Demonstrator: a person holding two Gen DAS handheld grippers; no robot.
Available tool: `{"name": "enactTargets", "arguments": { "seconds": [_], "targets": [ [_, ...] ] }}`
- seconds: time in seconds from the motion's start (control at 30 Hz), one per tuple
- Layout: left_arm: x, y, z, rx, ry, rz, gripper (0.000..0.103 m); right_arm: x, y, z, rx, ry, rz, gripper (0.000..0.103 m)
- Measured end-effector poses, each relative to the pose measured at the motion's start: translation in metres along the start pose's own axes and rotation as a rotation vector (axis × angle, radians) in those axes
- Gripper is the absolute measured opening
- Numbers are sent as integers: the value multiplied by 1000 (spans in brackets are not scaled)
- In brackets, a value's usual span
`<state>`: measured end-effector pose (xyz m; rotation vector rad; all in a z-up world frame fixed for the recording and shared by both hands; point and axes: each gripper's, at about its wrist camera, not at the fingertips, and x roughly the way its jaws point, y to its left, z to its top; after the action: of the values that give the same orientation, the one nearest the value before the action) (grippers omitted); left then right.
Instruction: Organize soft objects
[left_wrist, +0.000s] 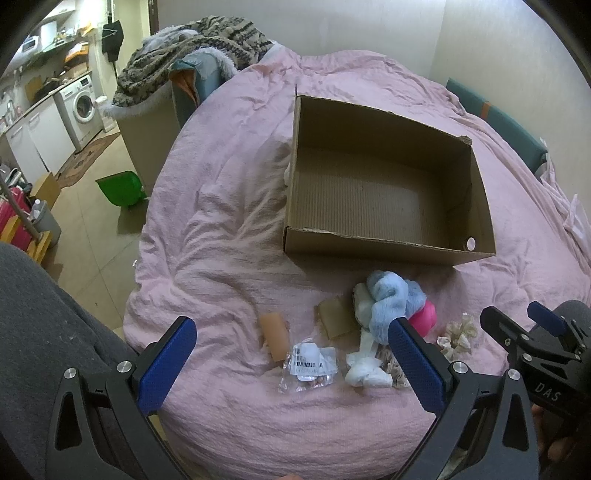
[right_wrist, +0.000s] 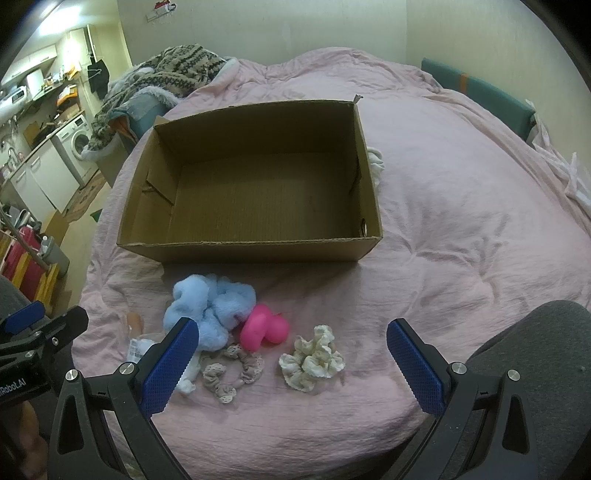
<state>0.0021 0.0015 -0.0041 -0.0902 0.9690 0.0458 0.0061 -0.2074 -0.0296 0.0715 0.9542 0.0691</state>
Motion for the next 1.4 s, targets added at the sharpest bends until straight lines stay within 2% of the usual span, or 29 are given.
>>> {"name": "enactTargets", "arguments": {
  "seconds": [1.07,1.13,1.3,1.4],
  "targets": [
    [-1,-7,-6,47,0,6,103,2,-2,0,7,4,5,103],
    [-1,-8,-6,49,0,1,103,2,-4,2,24,26,20,103],
    [-1,-5,-4,27,-1,-8,103,14,-25,22,116,124,123,103],
    [0,1,-1,6,8,-7,103,30,-45,32,228,215,158,103]
  ]
}}
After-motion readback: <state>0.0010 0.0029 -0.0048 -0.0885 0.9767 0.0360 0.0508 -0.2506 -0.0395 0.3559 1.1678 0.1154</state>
